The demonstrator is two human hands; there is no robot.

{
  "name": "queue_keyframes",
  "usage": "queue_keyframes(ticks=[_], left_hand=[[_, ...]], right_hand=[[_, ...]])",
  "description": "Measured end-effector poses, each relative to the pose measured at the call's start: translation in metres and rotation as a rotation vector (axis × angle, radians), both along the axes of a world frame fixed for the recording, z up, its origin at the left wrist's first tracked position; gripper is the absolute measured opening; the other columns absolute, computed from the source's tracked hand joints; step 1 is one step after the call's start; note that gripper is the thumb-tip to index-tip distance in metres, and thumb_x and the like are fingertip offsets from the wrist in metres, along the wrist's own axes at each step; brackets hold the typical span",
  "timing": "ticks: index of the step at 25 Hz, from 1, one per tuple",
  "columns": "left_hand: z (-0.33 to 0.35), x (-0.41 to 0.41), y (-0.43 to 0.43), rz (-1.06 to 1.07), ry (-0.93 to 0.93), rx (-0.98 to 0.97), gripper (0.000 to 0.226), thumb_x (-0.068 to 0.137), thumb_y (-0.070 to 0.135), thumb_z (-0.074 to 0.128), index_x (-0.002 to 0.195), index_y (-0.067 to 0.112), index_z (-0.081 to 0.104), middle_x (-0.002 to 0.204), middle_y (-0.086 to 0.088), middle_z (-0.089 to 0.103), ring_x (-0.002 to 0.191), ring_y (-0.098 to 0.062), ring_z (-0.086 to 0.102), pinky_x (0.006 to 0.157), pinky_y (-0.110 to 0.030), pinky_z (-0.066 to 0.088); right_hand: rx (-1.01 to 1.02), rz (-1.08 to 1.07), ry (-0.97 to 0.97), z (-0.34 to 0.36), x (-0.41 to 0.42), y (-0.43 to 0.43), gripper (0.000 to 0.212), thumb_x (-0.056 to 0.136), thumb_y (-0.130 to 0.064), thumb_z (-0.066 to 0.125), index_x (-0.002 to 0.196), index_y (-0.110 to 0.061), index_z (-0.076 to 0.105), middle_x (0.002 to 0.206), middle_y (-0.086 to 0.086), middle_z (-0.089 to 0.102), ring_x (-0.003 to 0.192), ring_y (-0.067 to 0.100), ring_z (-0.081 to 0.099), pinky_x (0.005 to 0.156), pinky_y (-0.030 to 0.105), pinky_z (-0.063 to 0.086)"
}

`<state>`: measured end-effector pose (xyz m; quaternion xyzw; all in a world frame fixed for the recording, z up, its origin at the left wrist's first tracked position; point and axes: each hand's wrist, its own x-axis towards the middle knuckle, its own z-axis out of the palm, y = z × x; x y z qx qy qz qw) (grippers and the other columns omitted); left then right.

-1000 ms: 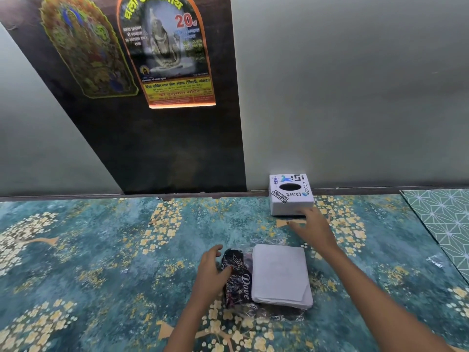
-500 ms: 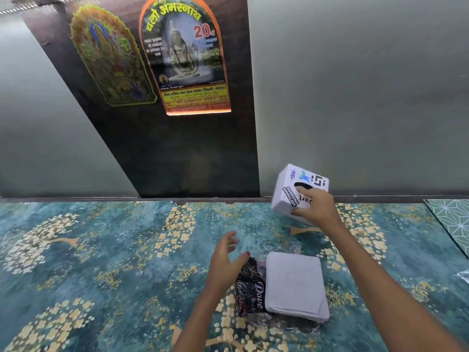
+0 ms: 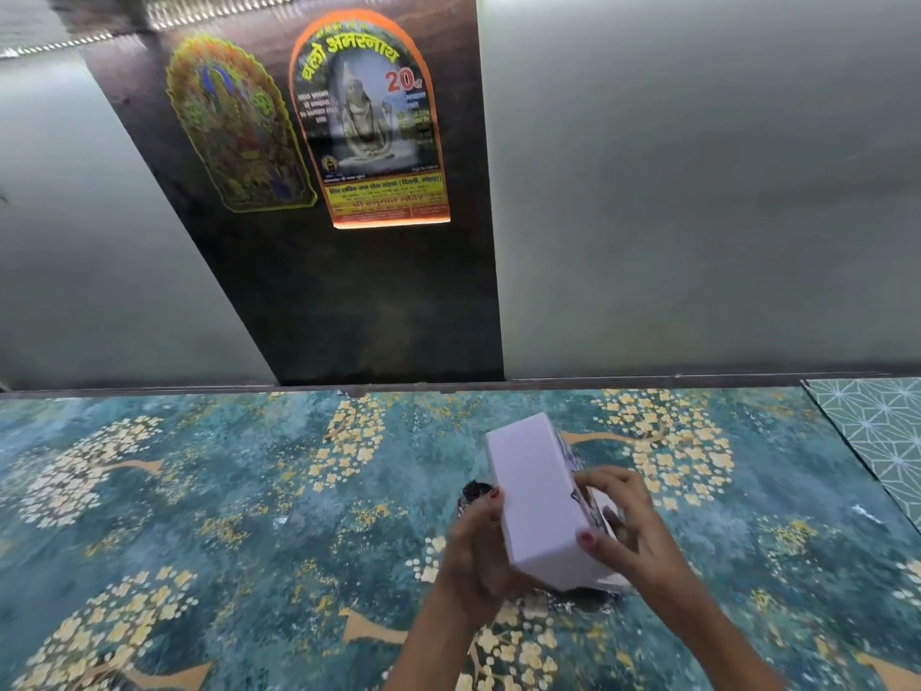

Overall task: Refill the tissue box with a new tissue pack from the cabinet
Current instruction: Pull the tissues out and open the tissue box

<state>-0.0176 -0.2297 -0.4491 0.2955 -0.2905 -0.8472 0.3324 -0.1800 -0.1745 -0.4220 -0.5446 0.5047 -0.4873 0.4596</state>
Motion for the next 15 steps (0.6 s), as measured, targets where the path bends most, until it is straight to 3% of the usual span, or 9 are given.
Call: queue_keyframes(ticks=[3,7,10,12,13,15], left_hand=[[0.000,-0.005,0.008,0.011,-0.083,-0.026,0.086,0.027,0.053,0.082,0.101,0.012,0.066,0.094,-0.012,0.072,0.079,-0.030,0.067,0.069,-0.043,0.052],[0.003,0.001,0.012,0.005,-0.063,-0.133,0.078,0.043,0.053,0.076,0.108,0.013,0.062,0.097,-0.011,0.074,0.085,-0.029,0.068,0.067,-0.043,0.055],[0.004,0.003,0.020,0.012,0.026,-0.214,0.084,0.045,0.053,0.079,0.111,0.005,0.059,0.099,-0.015,0.072,0.087,-0.030,0.068,0.067,-0.039,0.058],[0.003,0.005,0.018,0.047,0.082,-0.235,0.077,0.044,0.051,0.080,0.103,0.004,0.064,0.089,-0.014,0.074,0.082,-0.027,0.069,0.065,-0.035,0.058],[0.003,0.007,0.015,0.104,0.138,-0.219,0.068,0.053,0.050,0.076,0.101,0.003,0.066,0.091,-0.015,0.074,0.085,-0.027,0.069,0.069,-0.036,0.057],[0.008,0.023,0.005,0.242,0.295,-0.268,0.058,0.083,0.042,0.047,0.117,-0.005,0.053,0.117,-0.026,0.062,0.111,-0.035,0.057,0.094,-0.042,0.046]], right_hand=[[0.190,-0.029,-0.086,0.007,0.008,0.010,0.098,0.029,-0.061,0.071,0.116,-0.030,0.038,0.119,0.000,0.043,0.101,0.006,0.051,0.062,0.015,0.047],[0.299,0.072,-0.162,0.018,0.011,0.017,0.111,0.037,-0.045,0.072,0.134,-0.044,0.019,0.126,-0.008,0.048,0.105,0.013,0.058,0.071,0.022,0.052],[0.228,0.085,-0.142,0.015,0.013,0.020,0.106,0.037,-0.036,0.073,0.130,-0.048,0.025,0.118,-0.014,0.055,0.090,0.009,0.066,0.065,0.022,0.053],[0.217,0.136,-0.128,0.014,0.006,0.019,0.108,0.035,-0.030,0.072,0.133,-0.044,0.029,0.112,-0.010,0.059,0.085,0.016,0.068,0.067,0.032,0.054],[0.217,0.161,-0.142,0.013,-0.002,0.020,0.106,0.033,-0.029,0.070,0.132,-0.040,0.034,0.108,-0.008,0.062,0.083,0.018,0.067,0.065,0.034,0.054],[0.252,0.188,-0.297,0.018,-0.015,0.019,0.095,0.032,-0.026,0.063,0.125,-0.033,0.045,0.103,-0.004,0.066,0.081,0.017,0.067,0.058,0.030,0.055]])
